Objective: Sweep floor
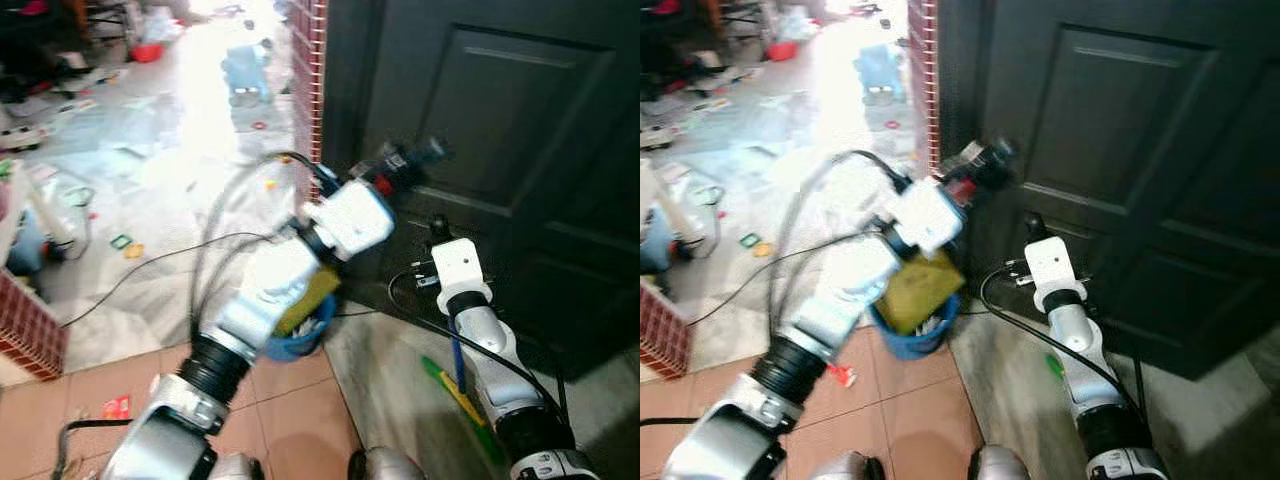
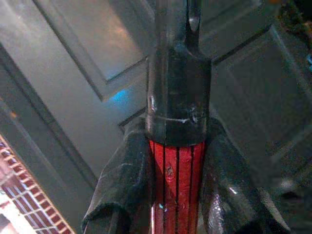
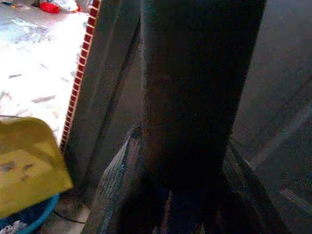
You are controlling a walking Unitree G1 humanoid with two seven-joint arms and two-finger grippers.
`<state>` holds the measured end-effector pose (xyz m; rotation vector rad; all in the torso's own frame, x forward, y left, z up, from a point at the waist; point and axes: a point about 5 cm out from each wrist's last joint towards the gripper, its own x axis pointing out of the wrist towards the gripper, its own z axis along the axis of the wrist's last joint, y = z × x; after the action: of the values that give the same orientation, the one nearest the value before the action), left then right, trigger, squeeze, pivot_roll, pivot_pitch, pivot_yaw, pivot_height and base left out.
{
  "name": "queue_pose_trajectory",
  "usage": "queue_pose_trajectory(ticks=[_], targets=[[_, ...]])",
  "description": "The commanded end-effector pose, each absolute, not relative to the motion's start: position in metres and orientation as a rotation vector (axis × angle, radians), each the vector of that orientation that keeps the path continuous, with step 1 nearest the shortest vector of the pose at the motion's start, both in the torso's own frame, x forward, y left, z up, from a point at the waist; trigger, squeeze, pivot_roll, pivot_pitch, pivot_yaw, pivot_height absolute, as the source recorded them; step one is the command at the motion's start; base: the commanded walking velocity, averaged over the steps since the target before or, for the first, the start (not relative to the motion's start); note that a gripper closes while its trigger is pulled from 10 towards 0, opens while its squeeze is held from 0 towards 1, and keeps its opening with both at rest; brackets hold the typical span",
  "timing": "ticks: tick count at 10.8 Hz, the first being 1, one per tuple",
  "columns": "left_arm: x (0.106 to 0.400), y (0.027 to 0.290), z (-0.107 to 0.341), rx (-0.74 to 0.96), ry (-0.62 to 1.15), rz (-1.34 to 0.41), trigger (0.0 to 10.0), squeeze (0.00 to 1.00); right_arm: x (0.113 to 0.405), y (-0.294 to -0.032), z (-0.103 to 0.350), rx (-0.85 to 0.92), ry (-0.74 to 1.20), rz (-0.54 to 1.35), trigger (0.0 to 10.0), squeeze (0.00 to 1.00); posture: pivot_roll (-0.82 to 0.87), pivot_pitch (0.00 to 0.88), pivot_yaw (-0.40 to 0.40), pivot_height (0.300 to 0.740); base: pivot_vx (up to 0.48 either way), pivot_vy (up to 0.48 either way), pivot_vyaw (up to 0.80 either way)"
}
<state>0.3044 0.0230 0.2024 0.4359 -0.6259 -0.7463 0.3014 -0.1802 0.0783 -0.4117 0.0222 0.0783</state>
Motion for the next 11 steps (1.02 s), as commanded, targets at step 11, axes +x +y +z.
queue_pose_trajectory(ticks=[11], targets=[[0.321,0.154,0.317,0.289,-0.839,0.150,10.0,0.00,0.307,-0.179,0.083,-0.446,-0.017,0.107,10.0,0.00,-0.09,0.016,-0.022,0.740,0.000,0.000,0.00]])
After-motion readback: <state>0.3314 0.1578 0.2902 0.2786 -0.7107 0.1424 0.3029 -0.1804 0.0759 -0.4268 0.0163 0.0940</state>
